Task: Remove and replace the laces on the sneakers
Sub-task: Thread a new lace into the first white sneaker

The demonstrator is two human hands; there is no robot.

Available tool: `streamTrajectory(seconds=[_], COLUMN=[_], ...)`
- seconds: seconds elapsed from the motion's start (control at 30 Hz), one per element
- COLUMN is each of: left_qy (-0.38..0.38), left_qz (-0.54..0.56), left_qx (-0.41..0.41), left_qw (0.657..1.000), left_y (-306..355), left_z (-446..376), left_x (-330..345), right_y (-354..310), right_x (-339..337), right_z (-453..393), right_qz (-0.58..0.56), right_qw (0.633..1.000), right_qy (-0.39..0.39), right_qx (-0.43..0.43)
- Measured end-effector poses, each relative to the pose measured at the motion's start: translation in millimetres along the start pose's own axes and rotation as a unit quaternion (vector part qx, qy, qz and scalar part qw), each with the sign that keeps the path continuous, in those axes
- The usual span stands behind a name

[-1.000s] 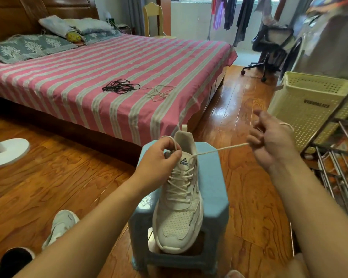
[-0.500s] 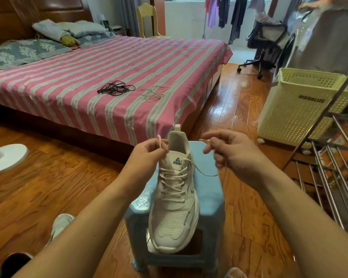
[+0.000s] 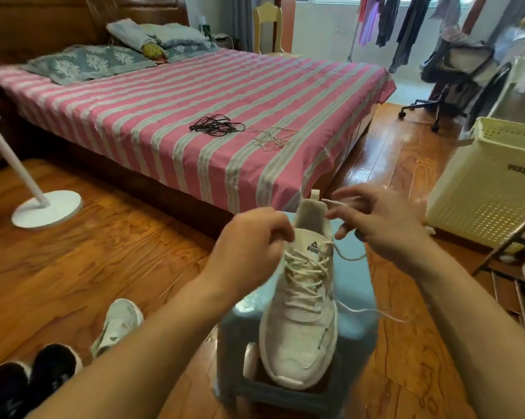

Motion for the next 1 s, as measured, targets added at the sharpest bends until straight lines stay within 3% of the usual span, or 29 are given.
streamTrajectory(seconds=[0.03,0.1,0.2,0.27,0.37,0.47,0.53,0.57,0.63,0.67,0.7,0.8,1.0], left_qy=[0.0,-0.044,-0.099,-0.104,-0.065,0.003,0.033,0.021,-0.05,-0.084,-0.106,-0.119,-0.12], left_qz=[0.03,0.119,0.329,0.418,0.489,0.505,0.464,0.407,0.206,0.114,0.055,0.021,-0.052], left_qx=[-0.113,-0.297,-0.493,-0.529,-0.504,-0.518,-0.531,-0.518,-0.418,-0.355,-0.309,-0.257,-0.186], left_qw=[0.993,0.946,0.799,0.731,0.709,0.69,0.708,0.752,0.883,0.924,0.943,0.959,0.974], left_y=[-19.1,-44.4,-41.3,-28.0,-17.1,-24.3,-39.1,-47.4,-57.6,-57.5,-56.3,-53.1,-41.6], left_z=[-6.5,-5.2,13.5,20.8,21.2,22.9,22.9,22.3,18.1,15.9,14.1,9.0,0.9], left_x=[-2.7,3.5,20.3,25.5,31.1,33.5,26.5,21.2,11.9,10.7,11.8,18.6,28.8], right_y=[-2.3,-4.8,-9.6,-15.6,-25.6,-32.2,-25.4,-19.2,-2.5,4.5,9.8,11.2,8.7], right_x=[5.7,16.6,33.1,47.1,66.7,78.0,65.9,55.0,41.7,41.4,44.6,55.7,63.5], right_z=[2.1,6.9,19.1,31.3,46.4,51.4,39.3,29.3,13.4,10.2,8.8,10.1,7.8], right_qz=[-0.001,0.007,0.114,0.166,0.225,0.266,0.224,0.196,0.203,0.22,0.228,0.236,0.248], right_qw=[1.0,0.999,0.987,0.965,0.936,0.9,0.927,0.947,0.963,0.964,0.964,0.961,0.957], right_qy=[-0.019,-0.032,0.032,0.091,0.133,0.079,0.058,0.064,0.055,0.032,0.003,-0.036,-0.04], right_qx=[-0.007,-0.021,-0.108,-0.179,-0.234,-0.336,-0.295,-0.246,-0.168,-0.145,-0.134,-0.14,-0.146])
Point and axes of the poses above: each hand's wrist, its own z-axis away from the middle knuckle, its own x-axis out of the palm, y = z × x, the point moved 5 cm from there along -z, towards the middle knuckle, and after that the axes turned 8 degrees about y, right-handed, at the moved point
